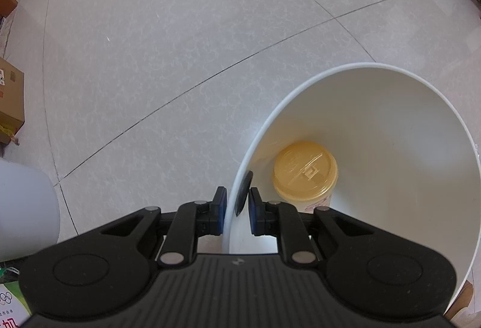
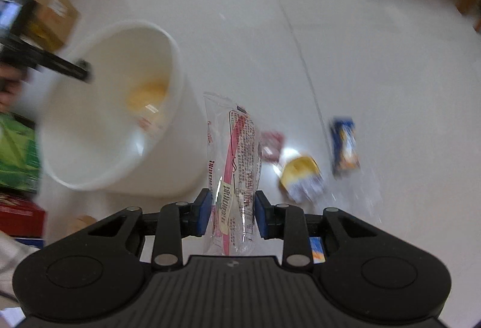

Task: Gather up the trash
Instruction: 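Carry the clear wrapper over the bin and release it, then grasp the crumpled white paper with the right tool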

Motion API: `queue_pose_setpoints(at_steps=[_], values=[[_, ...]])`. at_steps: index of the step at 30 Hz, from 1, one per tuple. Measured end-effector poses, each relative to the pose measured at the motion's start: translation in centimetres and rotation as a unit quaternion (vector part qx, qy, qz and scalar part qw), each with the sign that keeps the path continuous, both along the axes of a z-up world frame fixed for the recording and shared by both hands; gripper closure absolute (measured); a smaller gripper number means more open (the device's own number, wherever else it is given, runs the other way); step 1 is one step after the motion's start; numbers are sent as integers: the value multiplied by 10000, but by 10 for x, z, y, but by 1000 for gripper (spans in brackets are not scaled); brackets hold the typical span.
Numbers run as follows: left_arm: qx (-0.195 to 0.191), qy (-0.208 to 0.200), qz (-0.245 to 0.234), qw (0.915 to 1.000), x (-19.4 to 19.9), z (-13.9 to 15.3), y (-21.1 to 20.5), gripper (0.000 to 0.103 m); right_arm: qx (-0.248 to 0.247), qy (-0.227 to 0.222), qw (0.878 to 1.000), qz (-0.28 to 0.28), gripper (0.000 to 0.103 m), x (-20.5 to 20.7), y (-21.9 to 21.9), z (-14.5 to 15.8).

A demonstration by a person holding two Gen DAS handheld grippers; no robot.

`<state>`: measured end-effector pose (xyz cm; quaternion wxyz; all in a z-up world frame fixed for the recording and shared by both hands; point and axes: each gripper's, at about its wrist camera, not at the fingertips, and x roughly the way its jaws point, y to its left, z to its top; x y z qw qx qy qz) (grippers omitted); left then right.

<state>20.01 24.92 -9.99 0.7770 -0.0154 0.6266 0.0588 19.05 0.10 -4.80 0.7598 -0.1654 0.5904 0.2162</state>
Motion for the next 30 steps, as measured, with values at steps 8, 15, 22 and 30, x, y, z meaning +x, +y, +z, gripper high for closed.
queue_pose_setpoints(at_steps=[8,15,22,30], values=[[34,-21,-2,10000,-1,0,-2,89,469,-79,9970,605,68,-2,80,2],[46,-41,13,10000,-2,0,-2,89,522,-45,9958,753,53,-8,113,-20],[46,-46,19,10000,-2,1,-3,89,379,-311,9961,730,30,-16,79,-11],[50,-46,30,10000,-2,3,-2,89,274,-454,9986,23,17,-18,-12,-21]])
